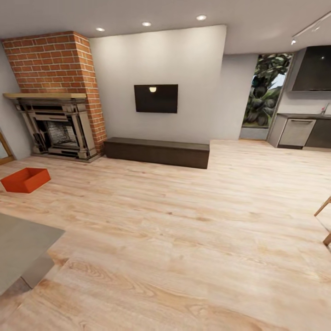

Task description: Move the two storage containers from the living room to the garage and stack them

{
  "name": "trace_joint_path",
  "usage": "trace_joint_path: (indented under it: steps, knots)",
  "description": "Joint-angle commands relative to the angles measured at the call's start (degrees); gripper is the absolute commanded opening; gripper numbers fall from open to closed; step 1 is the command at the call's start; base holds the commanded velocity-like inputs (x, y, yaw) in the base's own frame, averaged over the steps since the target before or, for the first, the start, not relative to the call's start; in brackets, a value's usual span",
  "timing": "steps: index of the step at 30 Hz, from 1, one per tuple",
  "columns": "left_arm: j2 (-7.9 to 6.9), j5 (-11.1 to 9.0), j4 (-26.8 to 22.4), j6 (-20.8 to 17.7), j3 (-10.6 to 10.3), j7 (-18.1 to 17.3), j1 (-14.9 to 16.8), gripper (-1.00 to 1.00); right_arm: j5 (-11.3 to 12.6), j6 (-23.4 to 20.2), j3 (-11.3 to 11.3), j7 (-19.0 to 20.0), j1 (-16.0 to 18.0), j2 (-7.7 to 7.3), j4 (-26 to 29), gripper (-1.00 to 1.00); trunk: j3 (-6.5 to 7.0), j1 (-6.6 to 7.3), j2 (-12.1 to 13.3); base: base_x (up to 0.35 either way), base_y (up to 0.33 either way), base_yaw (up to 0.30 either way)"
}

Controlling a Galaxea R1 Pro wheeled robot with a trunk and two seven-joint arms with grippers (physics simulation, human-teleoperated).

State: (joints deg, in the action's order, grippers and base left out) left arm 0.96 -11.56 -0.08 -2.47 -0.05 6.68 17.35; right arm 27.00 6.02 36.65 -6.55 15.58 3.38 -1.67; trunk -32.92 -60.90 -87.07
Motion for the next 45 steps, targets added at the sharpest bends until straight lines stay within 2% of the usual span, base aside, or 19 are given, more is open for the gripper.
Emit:
trace_joint_path:
  steps: [1, 45]
  knots:
    - [0.02, -0.33, -0.01, -0.17, -0.04, 0.17, 0.03, 1.00, 0.51, 0.31, 0.48, -0.04, 0.06, 0.05, -0.18, 1.00, -0.05, -0.03, -0.02, 0.322, 0.000, 0.000]
    - [0.02, -0.33, -0.01, -0.17, -0.04, 0.18, -0.01, 1.00, 0.52, 0.45, 0.44, -0.07, 0.07, 0.14, -0.18, 1.00, -0.05, -0.03, -0.02, 0.322, 0.000, 0.000]
